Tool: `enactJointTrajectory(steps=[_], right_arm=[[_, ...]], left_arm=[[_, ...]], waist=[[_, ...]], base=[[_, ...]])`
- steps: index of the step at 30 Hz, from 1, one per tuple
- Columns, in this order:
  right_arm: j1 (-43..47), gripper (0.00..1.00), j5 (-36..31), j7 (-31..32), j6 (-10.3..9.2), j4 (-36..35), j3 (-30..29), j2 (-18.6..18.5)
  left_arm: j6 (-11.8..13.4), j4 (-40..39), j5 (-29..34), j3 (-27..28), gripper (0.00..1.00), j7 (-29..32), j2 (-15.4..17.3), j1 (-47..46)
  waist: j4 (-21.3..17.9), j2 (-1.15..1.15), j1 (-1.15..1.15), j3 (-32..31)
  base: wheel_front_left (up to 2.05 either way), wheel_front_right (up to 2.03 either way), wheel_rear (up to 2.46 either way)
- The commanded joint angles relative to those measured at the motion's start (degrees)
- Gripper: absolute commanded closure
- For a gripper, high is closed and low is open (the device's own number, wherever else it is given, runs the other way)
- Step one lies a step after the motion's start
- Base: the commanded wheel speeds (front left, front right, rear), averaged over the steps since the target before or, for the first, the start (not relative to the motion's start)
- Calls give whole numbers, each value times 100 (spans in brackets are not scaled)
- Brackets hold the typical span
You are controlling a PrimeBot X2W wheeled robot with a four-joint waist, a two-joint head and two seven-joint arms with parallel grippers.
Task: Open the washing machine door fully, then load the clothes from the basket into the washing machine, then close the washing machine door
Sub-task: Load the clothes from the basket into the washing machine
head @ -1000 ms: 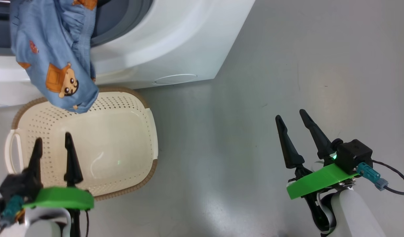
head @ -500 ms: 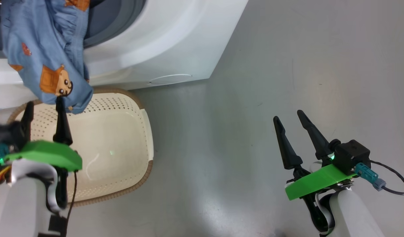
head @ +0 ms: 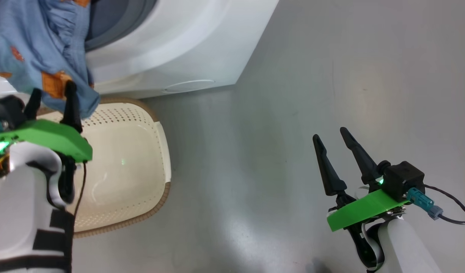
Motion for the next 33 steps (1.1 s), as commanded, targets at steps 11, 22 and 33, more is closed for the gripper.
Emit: enactJointTrajectory(steps=[11, 22, 33], right_arm=[[45, 0, 168, -67, 9, -103, 205, 6], [27, 0, 230, -67, 9, -88, 197, 6], [85, 0, 183, -67, 9, -49, 123, 6]], left_arm=[[-53, 701, -74, 107, 0, 15, 428, -825], [-204, 1101, -104, 52, 100, -531, 563, -1274], [-202, 923, 87, -208, 100, -1060, 529, -1167]], waist=[[-246, 0, 0, 279], [-287, 0, 0, 304], [-12, 0, 0, 28]], base=[[0, 0, 0], [0, 0, 0], [0, 0, 0]])
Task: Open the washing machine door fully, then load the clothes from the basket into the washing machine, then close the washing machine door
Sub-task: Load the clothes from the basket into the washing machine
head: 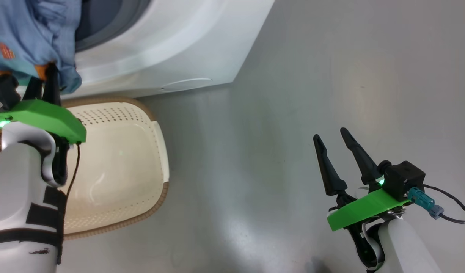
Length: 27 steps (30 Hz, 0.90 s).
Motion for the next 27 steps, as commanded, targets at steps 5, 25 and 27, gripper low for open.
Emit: enactJointTrajectory(steps=[5, 25, 27], right_arm=[[115, 0, 34, -67, 9, -59, 122, 5], [31, 0, 241, -67, 9, -99, 272, 5], [19, 0, 270, -67, 9, -113, 285, 5]], left_arm=[[169, -730, 240, 41, 100, -60, 418, -221], [306, -844, 506, -243, 100, 915, 887, -1667], [294, -736, 502, -246, 100, 915, 930, -1797]], waist=[[100, 0, 0, -134], [-352, 0, 0, 236], [-391, 0, 0, 302]], base=[[0, 0, 0], [0, 0, 0], [0, 0, 0]])
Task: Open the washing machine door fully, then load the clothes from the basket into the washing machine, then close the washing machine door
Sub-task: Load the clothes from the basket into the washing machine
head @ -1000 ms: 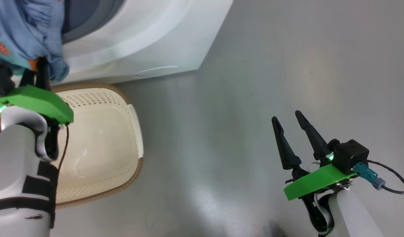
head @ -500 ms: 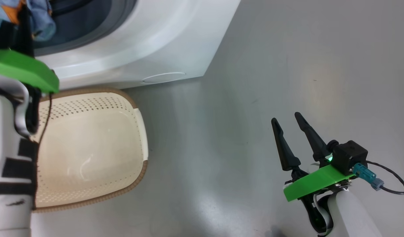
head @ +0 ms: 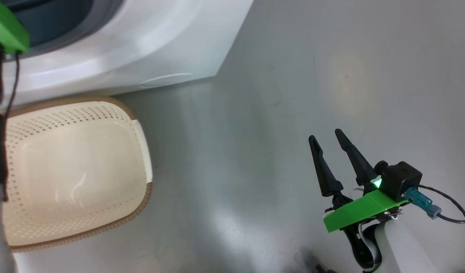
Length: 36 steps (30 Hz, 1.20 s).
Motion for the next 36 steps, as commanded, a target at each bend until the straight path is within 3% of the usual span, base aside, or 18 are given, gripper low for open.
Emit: enactJointTrajectory(steps=[1, 22, 36], right_arm=[[16, 0, 31, -67, 9, -130, 141, 5], [-98, 0, 106, -67, 9, -150, 314, 5], [-170, 0, 158, -67, 9, -132, 418, 5]], left_arm=[[-6, -51, 32, 86, 100, 20, 332, -191], [-152, 788, 267, -224, 100, -70, 761, -1540], [-302, 1500, 207, -410, 100, 19, 797, -2097]], waist=[[-96, 0, 0, 123], [-402, 0, 0, 836], [-457, 0, 0, 1025]], base=[[0, 0, 0], [0, 0, 0], [0, 0, 0]])
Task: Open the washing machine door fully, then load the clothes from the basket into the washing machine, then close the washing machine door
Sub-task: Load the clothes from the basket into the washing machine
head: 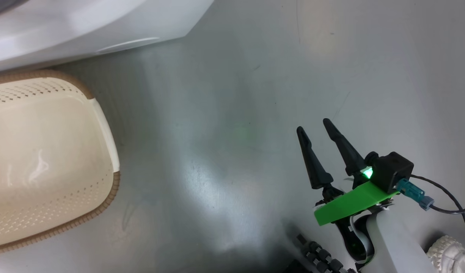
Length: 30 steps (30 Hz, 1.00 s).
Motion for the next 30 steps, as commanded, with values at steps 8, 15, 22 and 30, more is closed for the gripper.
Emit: enactJointTrajectory(steps=[8, 15, 22, 30], right_arm=[[59, 0, 64, -67, 9, -52, 110, -4], [117, 0, -61, -67, 9, -42, -20, -4], [187, 0, -269, -67, 9, 11, -149, -4], [239, 0, -342, -67, 9, 25, -200, -4]], left_arm=[[94, 160, 22, -48, 0, -251, 320, -108], [199, 355, -98, -16, 0, -483, 194, 111], [288, 525, -228, -7, 0, -709, 25, 438], [287, 532, -445, 57, 0, -972, -134, 857]], waist=[[-10, 0, 0, -112], [125, 0, 0, -392], [356, 0, 0, -723], [556, 0, 0, -1091]], base=[[0, 0, 0], [0, 0, 0], [0, 0, 0], [0, 0, 0]])
